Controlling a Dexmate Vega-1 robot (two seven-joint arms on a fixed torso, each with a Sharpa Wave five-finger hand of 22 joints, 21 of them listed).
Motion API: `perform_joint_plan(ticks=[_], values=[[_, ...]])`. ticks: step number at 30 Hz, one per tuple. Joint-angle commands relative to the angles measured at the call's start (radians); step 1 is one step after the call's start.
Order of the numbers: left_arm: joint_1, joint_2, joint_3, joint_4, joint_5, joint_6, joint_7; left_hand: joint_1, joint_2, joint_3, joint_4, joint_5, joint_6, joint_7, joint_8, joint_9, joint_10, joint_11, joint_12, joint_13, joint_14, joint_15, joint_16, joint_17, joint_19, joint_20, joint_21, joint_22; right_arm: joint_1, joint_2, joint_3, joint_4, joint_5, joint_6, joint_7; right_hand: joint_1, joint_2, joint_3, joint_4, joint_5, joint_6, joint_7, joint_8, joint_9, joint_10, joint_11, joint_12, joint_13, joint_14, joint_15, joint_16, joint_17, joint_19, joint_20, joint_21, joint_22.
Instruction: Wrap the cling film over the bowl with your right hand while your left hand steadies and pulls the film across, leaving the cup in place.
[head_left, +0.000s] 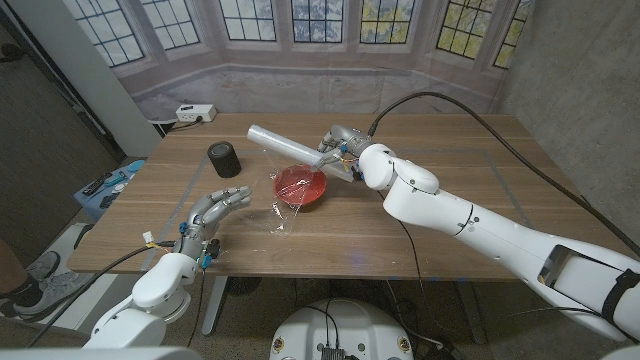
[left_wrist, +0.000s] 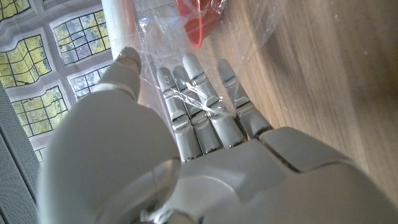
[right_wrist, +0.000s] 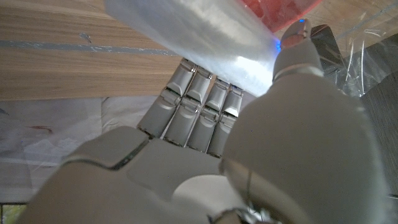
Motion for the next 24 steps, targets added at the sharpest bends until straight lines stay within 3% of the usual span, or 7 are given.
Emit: perform_joint_plan(ticks=[1,7,10,12,16,19,24], values=[[-0.01,0.006,0.0,0.003,-0.021,0.016,-0.006,0.297,0.309,-0.002,0.003,0.009,-0.003,-0.001,-0.001,0.005,-0.004,-0.004,-0.004,0.004,-0.005,0.004,-0.002,0.0,-0.004,-0.002,0.007,-0.002,0.036,0.023,-0.016,0.08,0.022,0.011,-0.018,0.216,0.22,-0.004,-0.001,0.004,0.046,-0.029,0.006,0.002,0.008,-0.002,0.002,0.005,0.009,-0.064,0.003,0.003,0.006,-0.037,0.004,0.003],[-0.024,0.011,0.005,0.011,-0.041,0.024,-0.021,0.287,0.312,0.0,0.007,0.012,-0.012,-0.005,-0.004,0.006,-0.008,-0.007,-0.009,0.008,-0.014,0.011,-0.01,-0.004,-0.008,-0.001,0.012,-0.005,0.046,0.033,-0.017,0.113,0.036,0.013,-0.025,0.216,0.22,-0.005,-0.001,0.004,0.047,-0.03,0.006,0.002,0.007,-0.002,0.001,0.005,0.009,-0.065,0.003,0.003,0.006,-0.037,0.004,0.003],[-0.028,0.018,0.005,0.014,-0.05,0.027,-0.032,0.269,0.332,0.007,0.017,0.023,-0.06,-0.002,-0.014,0.02,-0.043,-0.007,-0.03,0.017,-0.077,0.034,-0.035,0.001,-0.049,0.012,0.009,-0.014,0.051,0.037,-0.017,0.128,0.044,0.015,-0.027,0.216,0.22,-0.005,-0.001,0.004,0.046,-0.029,0.006,0.002,0.007,-0.002,0.001,0.006,0.01,-0.065,0.002,0.004,0.005,-0.036,0.004,0.003],[-0.028,0.019,0.003,0.012,-0.06,0.033,-0.032,0.183,0.332,-0.004,0.053,0.034,-0.156,0.017,-0.046,0.024,-0.149,0.031,-0.087,0.029,-0.187,0.079,-0.076,0.011,-0.107,0.042,0.01,-0.031,0.053,0.041,-0.018,0.135,0.046,0.011,-0.032,0.216,0.221,-0.005,-0.001,0.004,0.045,-0.028,0.005,0.002,0.007,-0.003,0.0,0.006,0.01,-0.065,0.002,0.004,0.005,-0.037,0.004,0.003],[-0.029,0.026,-0.002,0.012,-0.049,0.042,-0.015,0.083,0.317,-0.021,0.077,0.037,-0.316,0.035,-0.124,0.016,-0.274,0.073,-0.145,0.035,-0.341,0.147,-0.137,0.013,-0.187,0.083,-0.006,-0.044,0.061,0.047,-0.019,0.152,0.056,0.016,-0.035,0.217,0.221,-0.005,-0.001,0.004,0.045,-0.03,0.004,0.002,0.007,-0.003,0.0,0.006,0.01,-0.065,0.002,0.004,0.005,-0.036,0.004,0.002],[-0.031,0.027,-0.005,0.013,-0.053,0.044,-0.014,0.045,0.312,-0.028,0.086,0.036,-0.372,0.042,-0.147,0.012,-0.319,0.089,-0.163,0.033,-0.378,0.168,-0.152,0.009,-0.217,0.096,-0.016,-0.047,0.067,0.048,-0.021,0.163,0.061,0.024,-0.036,0.217,0.221,-0.005,-0.001,0.004,0.043,-0.029,0.004,0.002,0.006,-0.003,-0.001,0.006,0.01,-0.065,0.002,0.004,0.004,-0.035,0.004,0.002],[-0.039,0.029,-0.003,0.016,-0.061,0.05,-0.018,0.028,0.309,-0.031,0.09,0.035,-0.389,0.051,-0.149,0.009,-0.326,0.098,-0.165,0.031,-0.389,0.173,-0.157,0.006,-0.223,0.104,-0.018,-0.048,0.077,0.052,-0.025,0.185,0.068,0.034,-0.036,0.218,0.222,-0.005,-0.001,0.004,0.045,-0.027,0.004,0.002,0.005,-0.002,-0.002,0.007,0.01,-0.064,0.001,0.004,0.003,-0.036,0.004,0.002]])
